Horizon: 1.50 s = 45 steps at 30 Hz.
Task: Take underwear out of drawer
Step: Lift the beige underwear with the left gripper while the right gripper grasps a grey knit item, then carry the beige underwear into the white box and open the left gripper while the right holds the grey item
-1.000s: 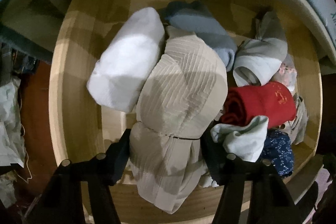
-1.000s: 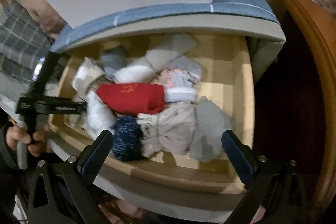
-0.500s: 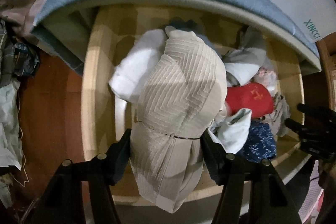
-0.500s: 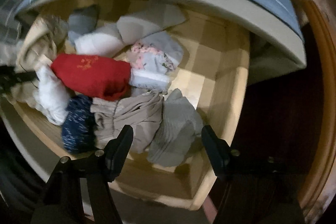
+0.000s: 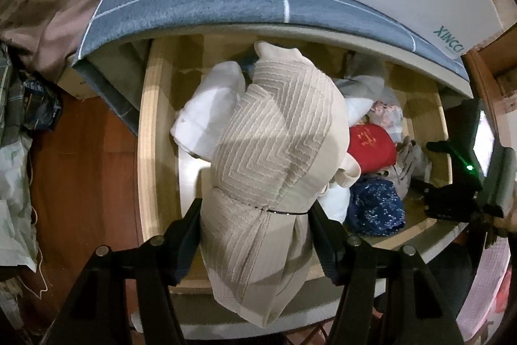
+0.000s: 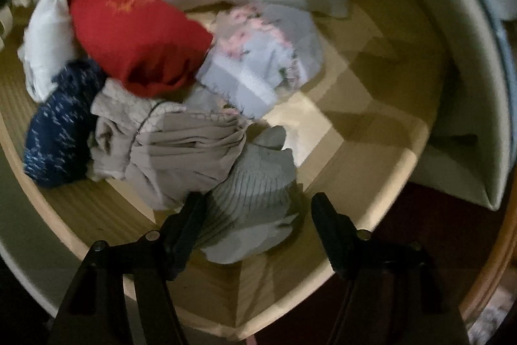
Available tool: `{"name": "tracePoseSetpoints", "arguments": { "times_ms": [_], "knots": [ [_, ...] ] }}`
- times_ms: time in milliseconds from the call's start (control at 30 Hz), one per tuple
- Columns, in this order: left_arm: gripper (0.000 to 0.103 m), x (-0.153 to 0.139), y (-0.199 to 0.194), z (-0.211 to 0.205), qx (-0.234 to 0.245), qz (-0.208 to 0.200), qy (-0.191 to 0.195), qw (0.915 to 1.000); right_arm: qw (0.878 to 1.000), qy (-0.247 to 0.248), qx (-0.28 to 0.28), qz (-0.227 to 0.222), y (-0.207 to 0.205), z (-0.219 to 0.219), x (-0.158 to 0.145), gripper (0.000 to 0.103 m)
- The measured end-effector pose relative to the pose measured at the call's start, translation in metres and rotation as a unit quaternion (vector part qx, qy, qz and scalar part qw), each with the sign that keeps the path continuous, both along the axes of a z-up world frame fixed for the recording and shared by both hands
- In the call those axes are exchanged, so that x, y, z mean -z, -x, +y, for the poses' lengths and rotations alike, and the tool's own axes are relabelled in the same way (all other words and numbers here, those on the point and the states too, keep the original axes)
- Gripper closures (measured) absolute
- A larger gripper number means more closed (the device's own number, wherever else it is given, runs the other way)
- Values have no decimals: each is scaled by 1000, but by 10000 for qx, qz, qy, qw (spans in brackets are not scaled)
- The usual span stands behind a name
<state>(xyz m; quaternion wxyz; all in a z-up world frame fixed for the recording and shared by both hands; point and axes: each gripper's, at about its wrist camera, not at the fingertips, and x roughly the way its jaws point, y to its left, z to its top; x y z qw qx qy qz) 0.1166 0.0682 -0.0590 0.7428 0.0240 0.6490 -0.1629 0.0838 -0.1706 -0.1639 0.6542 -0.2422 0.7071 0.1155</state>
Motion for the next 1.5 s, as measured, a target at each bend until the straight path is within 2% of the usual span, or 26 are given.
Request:
{"name": "tracePoseSetpoints", "arguments": {
  "times_ms": [167, 367, 467, 533, 567, 700, 867, 1000, 1133, 1267, 1333, 1400, 1500],
  "knots": [
    [40, -6, 3, 4, -45, -25, -1, 10000, 9992, 87, -361, 146, 3, 2, 16, 30],
    [40, -9, 6, 3, -117, -70, -7, 9999, 9989, 21, -368, 280, 17, 19, 45, 30],
    [40, -12, 9, 2, -148, -93, 4, 9998, 9994, -83, -229, 263, 16, 19, 50, 40],
    [39, -14, 11, 1, -156, -117, 14, 9998, 9997, -112, -106, 168, 22, 20, 53, 52],
    [39, -14, 12, 1, -161, -130, 27, 9998, 9998, -159, -20, 155, 24, 20, 52, 61],
    [39, -21, 15, 2, -186, -217, 58, 9996, 9992, -182, 309, -182, 37, 17, 46, 69],
    [39, -30, 18, 5, -231, -358, 115, 9990, 9927, -444, 868, -716, 52, 8, 28, 71],
    [39, -41, 21, 7, -254, -488, 180, 9983, 9742, -943, 1623, -1254, 59, -11, 5, 71],
    [40, -58, 24, 8, -215, -687, 236, 9971, 9471, -1457, 2330, -1656, 63, -32, -17, 71],
    [40, -81, 25, 12, -176, -957, 279, 9949, 9184, -1977, 2934, -1768, 82, -46, -14, 71],
    [40, -94, 25, 14, -166, -1119, 254, 9933, 9142, -2017, 3064, -1725, 70, -38, -17, 71],
    [40, -110, 25, 16, -148, -1329, 228, 9908, 9110, -1966, 3101, -1879, 77, -37, -28, 71],
    [40, -141, 21, 19, -156, -1651, 279, 9858, 9145, -1850, 3057, -1895, 79, -34, -29, 71]
  ]
}}
